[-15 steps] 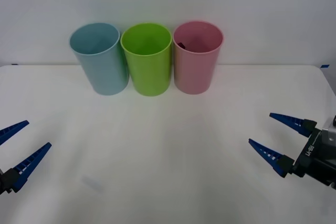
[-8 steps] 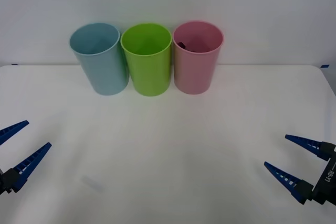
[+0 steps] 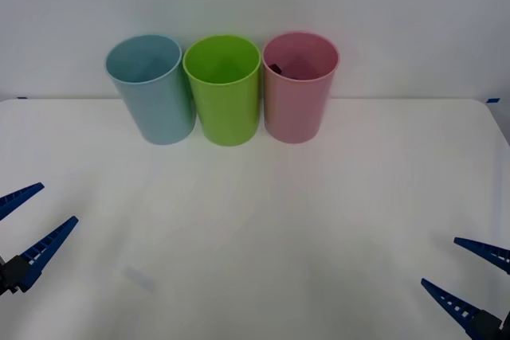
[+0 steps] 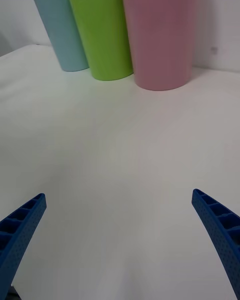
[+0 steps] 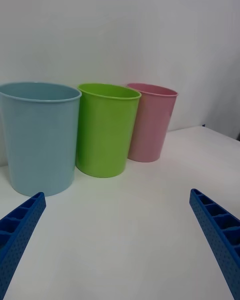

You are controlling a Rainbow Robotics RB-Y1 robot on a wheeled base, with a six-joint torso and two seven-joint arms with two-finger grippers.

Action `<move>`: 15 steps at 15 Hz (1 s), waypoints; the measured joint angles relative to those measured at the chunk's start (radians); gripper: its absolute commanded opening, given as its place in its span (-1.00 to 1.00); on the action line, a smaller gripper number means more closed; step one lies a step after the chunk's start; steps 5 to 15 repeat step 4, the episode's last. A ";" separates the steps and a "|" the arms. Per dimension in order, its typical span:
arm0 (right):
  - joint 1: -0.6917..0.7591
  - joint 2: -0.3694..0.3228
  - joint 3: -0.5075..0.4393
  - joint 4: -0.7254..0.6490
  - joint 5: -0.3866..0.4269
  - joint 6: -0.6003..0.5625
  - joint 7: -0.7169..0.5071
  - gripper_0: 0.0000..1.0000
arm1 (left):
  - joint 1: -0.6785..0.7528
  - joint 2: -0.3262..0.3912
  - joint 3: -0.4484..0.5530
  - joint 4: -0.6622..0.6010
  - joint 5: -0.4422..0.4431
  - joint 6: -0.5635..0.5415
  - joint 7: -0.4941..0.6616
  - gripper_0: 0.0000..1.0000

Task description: Grasp the object on the table and drop it into the matching bin: aluminum can to the light blue bin, PET bottle to the pink bin.

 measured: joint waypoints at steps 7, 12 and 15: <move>0.012 0.000 -0.002 0.000 0.001 -0.002 0.002 1.00 | 0.000 0.000 0.000 0.000 0.000 0.000 0.000 1.00; 0.012 0.000 -0.002 0.000 0.001 -0.002 0.002 1.00 | 0.000 0.000 0.000 0.000 0.000 0.000 0.000 1.00; 0.012 0.000 -0.002 0.000 0.001 -0.002 0.002 1.00 | 0.000 0.000 0.000 0.000 0.000 0.000 0.000 1.00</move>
